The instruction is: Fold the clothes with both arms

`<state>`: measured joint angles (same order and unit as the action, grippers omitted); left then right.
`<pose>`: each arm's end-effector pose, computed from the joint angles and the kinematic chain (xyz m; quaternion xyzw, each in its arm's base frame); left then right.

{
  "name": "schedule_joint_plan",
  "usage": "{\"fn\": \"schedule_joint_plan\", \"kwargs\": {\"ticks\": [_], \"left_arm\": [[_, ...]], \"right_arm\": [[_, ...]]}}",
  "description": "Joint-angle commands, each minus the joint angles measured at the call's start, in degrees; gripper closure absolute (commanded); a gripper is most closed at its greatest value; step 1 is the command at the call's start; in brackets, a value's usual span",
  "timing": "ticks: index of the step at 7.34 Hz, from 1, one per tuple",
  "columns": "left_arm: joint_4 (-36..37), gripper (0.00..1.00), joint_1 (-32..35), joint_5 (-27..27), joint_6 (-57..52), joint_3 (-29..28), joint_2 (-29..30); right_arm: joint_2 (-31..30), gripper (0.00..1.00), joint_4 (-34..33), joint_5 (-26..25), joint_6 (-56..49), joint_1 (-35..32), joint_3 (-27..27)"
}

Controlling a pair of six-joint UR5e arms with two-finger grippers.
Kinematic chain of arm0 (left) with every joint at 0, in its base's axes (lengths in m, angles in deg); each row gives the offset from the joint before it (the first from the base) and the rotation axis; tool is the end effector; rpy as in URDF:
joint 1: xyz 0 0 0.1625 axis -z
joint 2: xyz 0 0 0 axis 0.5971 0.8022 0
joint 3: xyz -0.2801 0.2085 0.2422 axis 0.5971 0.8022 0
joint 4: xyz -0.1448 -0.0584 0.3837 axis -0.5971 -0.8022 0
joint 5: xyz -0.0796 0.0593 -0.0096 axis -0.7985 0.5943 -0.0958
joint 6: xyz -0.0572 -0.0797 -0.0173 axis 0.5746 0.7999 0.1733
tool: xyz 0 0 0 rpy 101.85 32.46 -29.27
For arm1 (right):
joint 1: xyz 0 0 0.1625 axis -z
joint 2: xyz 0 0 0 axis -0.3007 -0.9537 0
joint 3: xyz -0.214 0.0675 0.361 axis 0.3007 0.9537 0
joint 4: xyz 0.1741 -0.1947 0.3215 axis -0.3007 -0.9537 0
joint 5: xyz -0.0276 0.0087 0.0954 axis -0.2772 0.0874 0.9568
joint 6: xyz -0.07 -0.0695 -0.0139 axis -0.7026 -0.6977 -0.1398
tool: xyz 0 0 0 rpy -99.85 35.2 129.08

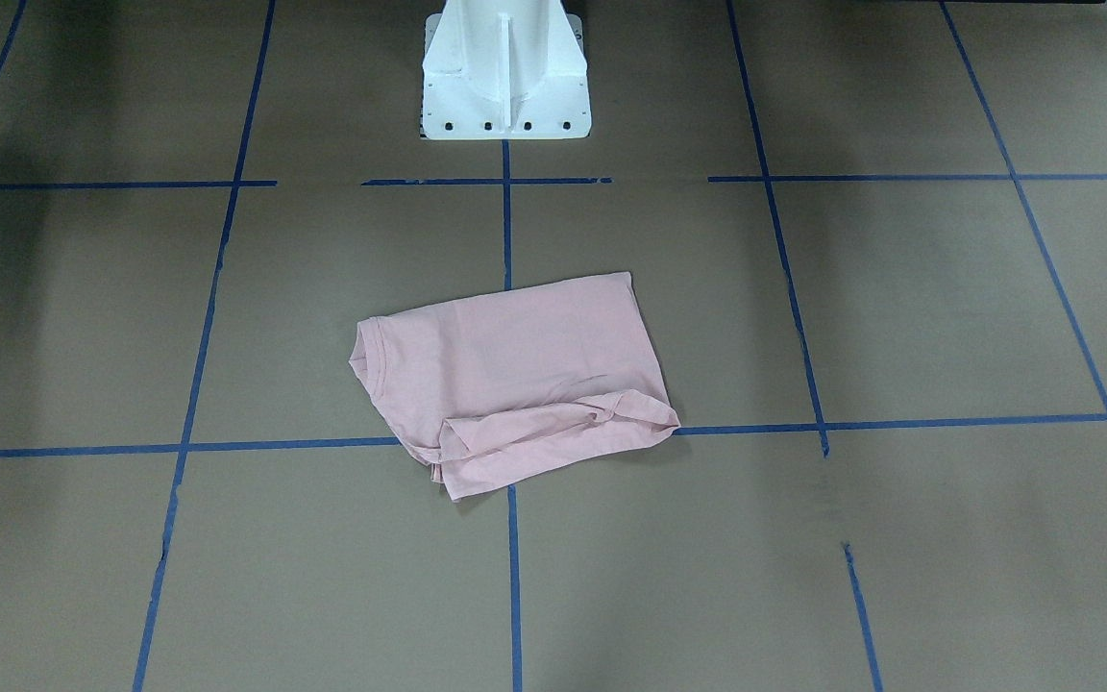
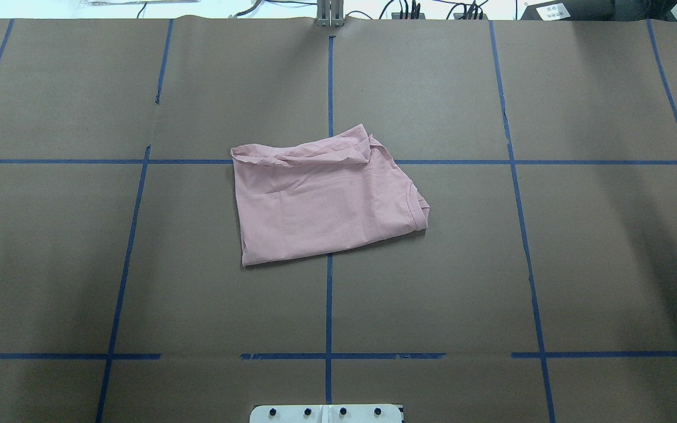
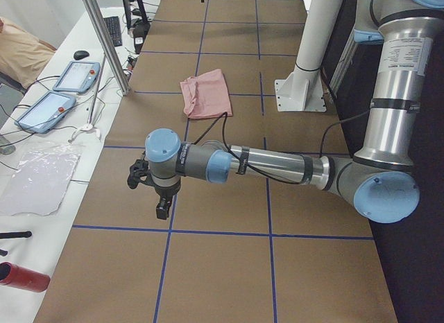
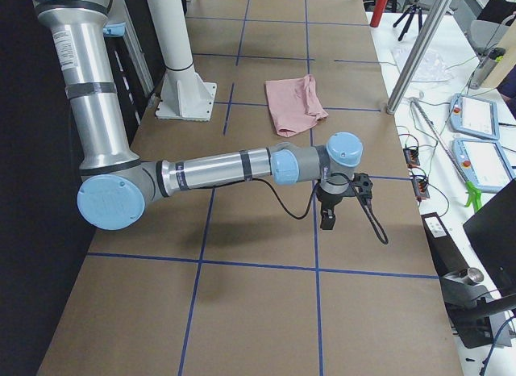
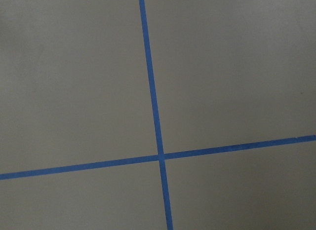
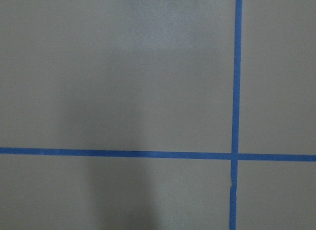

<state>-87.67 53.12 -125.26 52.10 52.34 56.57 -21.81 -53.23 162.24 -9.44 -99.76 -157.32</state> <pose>-0.0605 -0.5106 0.5895 0.0861 0.3839 0.0333 0.9188 -0.0126 -0.5732 0.5646 0.0124 -0.3764 -0.0013 0.9264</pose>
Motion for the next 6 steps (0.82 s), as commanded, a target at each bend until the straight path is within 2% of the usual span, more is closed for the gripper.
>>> {"fn": "schedule_joint_plan", "kwargs": {"ticks": [1, 4, 6], "left_arm": [[0.18, 0.00, -0.05, -5.48, 0.44, 7.70, -6.57], [0.09, 0.00, -0.13, -5.43, 0.18, 5.18, -5.53], [-0.08, 0.00, -0.22, -5.43, 0.09, 2.64, -5.54]], "right_arm": [[-3.09, 0.00, 0.00, -0.68, -2.52, 0.17, -1.22], [-4.78, 0.00, 0.17, -0.07, -3.51, -1.41, -1.23], [-8.72, 0.00, 1.48, -0.59, -3.51, -2.02, -3.95]]}}
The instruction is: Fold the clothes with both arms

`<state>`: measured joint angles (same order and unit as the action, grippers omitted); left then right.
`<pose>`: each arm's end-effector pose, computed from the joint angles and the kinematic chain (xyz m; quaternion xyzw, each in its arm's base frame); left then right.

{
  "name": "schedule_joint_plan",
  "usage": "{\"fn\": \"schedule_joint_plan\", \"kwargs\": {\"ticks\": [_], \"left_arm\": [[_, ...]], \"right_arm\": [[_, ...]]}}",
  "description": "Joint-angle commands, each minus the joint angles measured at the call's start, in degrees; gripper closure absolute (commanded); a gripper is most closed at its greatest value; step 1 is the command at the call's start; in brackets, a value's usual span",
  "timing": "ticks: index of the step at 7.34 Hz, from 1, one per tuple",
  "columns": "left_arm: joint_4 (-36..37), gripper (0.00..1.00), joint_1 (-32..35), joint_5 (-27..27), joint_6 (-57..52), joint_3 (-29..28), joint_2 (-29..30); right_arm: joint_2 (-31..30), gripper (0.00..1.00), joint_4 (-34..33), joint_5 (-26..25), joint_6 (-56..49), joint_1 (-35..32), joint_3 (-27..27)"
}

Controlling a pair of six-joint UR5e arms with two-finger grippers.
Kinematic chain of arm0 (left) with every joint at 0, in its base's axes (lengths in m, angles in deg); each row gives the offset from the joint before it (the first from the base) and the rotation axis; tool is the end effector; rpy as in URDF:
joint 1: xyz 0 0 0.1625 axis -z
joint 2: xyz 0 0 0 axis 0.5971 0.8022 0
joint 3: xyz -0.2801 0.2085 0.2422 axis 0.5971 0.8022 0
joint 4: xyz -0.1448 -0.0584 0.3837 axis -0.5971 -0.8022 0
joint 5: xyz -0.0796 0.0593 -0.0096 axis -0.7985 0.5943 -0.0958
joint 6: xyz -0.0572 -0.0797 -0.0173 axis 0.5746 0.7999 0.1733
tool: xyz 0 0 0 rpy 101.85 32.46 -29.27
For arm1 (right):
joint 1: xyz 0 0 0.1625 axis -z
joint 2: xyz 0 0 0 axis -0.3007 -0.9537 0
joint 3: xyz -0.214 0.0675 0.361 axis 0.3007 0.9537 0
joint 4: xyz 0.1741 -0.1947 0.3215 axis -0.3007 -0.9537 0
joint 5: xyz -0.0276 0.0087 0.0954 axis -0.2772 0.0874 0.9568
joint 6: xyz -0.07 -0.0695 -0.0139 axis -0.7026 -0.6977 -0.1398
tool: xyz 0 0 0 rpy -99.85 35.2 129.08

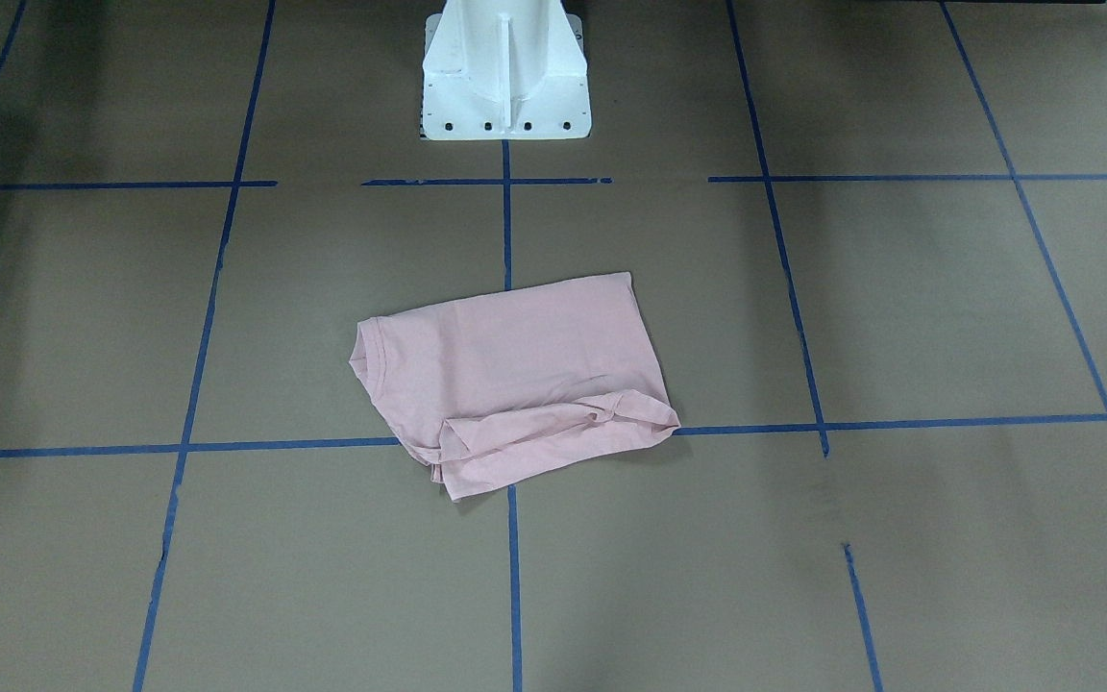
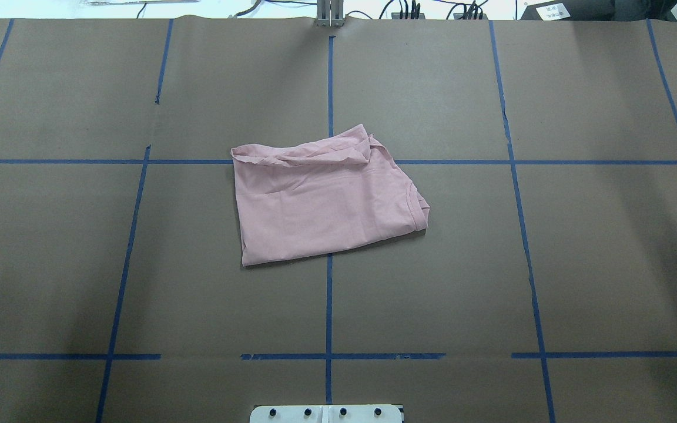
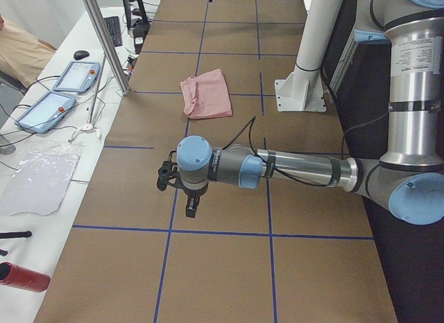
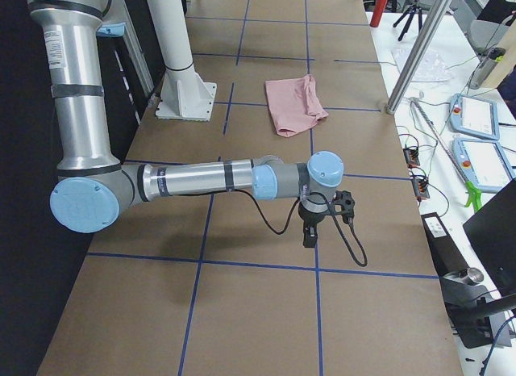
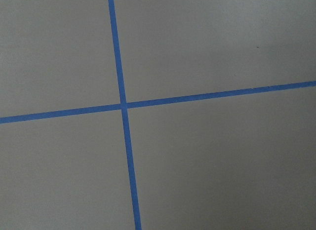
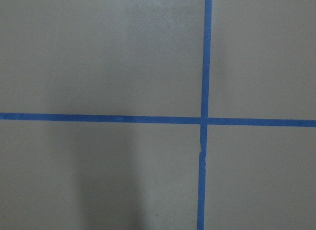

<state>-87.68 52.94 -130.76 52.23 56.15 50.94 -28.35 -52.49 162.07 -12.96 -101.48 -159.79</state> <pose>-0.0528 -0.4676 0.5973 0.0685 0.4282 0.0312 0.9006 0.0098 -0.5262 0.6043 0.0030 -0.3716 -0.0050 0.9284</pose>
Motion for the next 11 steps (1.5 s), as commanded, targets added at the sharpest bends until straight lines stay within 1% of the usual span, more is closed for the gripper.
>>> {"fn": "schedule_joint_plan", "kwargs": {"ticks": [1, 2, 4, 5, 6, 7, 11], "left_arm": [[-0.07, 0.00, -0.12, -0.02, 0.04, -1.09, 0.27], [-0.15, 0.00, -0.04, -0.11, 0.30, -0.57, 0.28], [-0.24, 0.00, -0.13, -0.11, 0.22, 0.30, 0.45], [-0.50, 0.00, -0.13, -0.28, 0.22, 1.10, 0.63], [-0.77, 0.00, -0.13, -0.37, 0.13, -0.03, 1.93], [-0.68, 0.00, -0.13, -0.46, 0.22, 0.05, 2.47], [-0.51, 0.00, -0.12, -0.55, 0.22, 0.23, 2.39]], "right_arm": [[-2.54, 0.00, 0.75, 0.28, 0.10, -0.30, -1.23], [-2.98, 0.00, 0.75, 0.46, 0.27, -0.30, -1.92], [-2.98, 0.00, 0.92, 0.28, 0.45, -0.21, -1.32], [-2.20, 0.00, 0.84, 2.11, 0.54, -0.21, -1.06], [-2.19, 0.00, 1.01, 2.30, 0.45, -0.21, -1.14], [-2.02, 0.00, 1.01, 2.13, 0.01, -0.13, -1.23], [-2.10, 0.00, 1.01, 2.13, 0.18, -0.13, -1.23]]}}
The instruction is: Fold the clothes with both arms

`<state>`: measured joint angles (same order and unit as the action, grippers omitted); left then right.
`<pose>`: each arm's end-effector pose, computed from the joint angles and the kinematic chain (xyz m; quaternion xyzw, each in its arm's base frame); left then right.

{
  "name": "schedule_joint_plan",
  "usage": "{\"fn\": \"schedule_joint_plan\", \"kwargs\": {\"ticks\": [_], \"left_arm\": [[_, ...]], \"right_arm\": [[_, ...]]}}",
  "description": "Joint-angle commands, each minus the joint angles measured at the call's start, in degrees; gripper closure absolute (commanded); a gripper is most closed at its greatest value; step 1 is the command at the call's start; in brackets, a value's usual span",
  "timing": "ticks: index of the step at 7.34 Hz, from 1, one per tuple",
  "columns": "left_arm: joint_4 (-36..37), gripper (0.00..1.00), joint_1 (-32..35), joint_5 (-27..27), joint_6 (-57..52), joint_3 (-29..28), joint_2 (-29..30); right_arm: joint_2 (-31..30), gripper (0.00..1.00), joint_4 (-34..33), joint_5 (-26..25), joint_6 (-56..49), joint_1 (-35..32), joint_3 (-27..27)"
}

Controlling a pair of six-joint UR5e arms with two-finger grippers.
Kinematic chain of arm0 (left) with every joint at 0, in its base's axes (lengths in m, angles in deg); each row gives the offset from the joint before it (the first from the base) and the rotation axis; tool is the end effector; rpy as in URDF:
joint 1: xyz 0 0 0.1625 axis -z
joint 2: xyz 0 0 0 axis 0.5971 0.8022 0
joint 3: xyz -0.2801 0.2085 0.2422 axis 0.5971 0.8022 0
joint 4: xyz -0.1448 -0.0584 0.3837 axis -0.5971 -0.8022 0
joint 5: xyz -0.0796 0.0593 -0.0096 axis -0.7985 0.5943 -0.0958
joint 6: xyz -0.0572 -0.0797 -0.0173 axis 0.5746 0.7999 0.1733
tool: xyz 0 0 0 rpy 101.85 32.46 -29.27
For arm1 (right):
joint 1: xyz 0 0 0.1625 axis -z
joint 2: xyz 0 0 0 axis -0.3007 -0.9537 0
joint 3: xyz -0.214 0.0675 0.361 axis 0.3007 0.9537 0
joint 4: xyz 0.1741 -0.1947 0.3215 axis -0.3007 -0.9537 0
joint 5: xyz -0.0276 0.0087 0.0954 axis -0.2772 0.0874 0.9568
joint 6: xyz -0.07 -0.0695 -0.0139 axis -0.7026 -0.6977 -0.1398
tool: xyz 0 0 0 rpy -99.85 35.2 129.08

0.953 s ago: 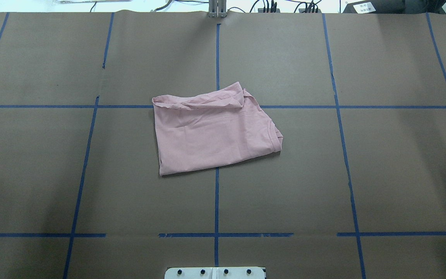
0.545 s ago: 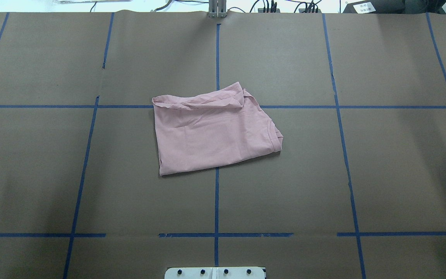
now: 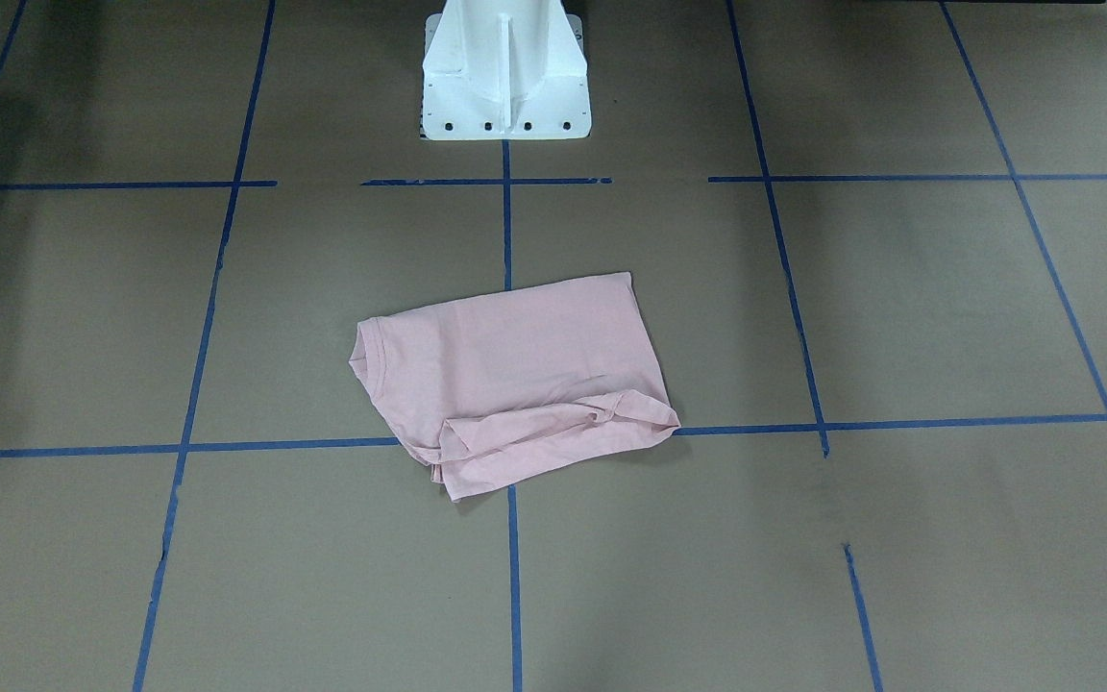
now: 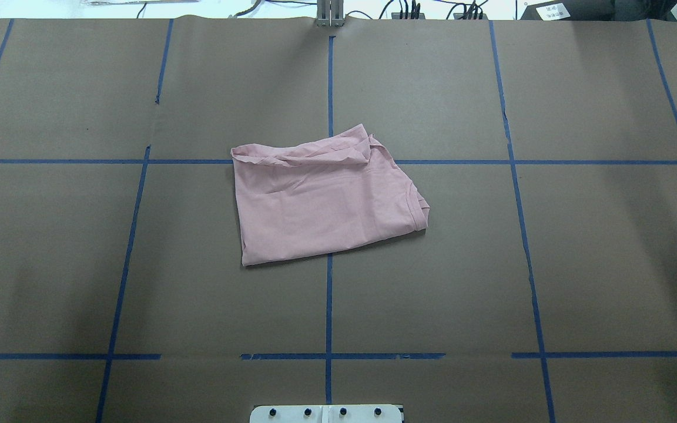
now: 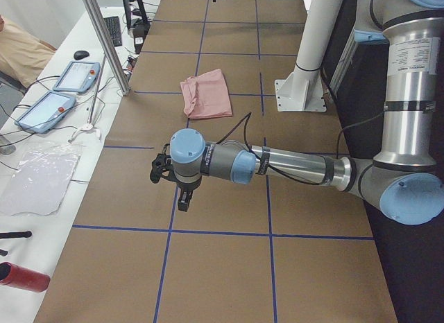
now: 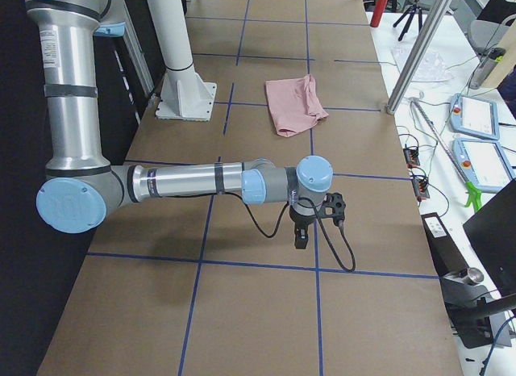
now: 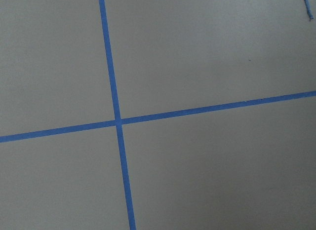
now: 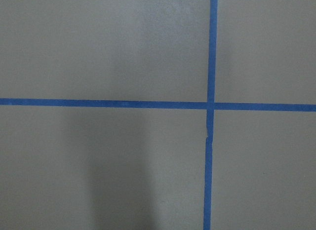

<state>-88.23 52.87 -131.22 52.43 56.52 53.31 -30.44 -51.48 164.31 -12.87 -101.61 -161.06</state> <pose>-0.0516 -0.4854 0.5727 0.0930 0.4311 0.0429 0.8965 0.0098 -0.5110 0.6075 0.0021 -0.3896 -0.0049 0.9210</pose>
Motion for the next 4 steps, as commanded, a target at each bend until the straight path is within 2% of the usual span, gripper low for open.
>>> {"fn": "schedule_joint_plan", "kwargs": {"ticks": [1, 4], "left_arm": [[0.04, 0.00, -0.06, -0.17, 0.02, -0.05, 0.09], [-0.14, 0.00, -0.06, -0.18, 0.02, 0.39, 0.27]], "right_arm": [[-0.02, 0.00, 0.00, -0.11, 0.35, 0.00, -0.04], [-0.02, 0.00, 0.09, -0.20, 0.18, 0.53, 0.04]]}}
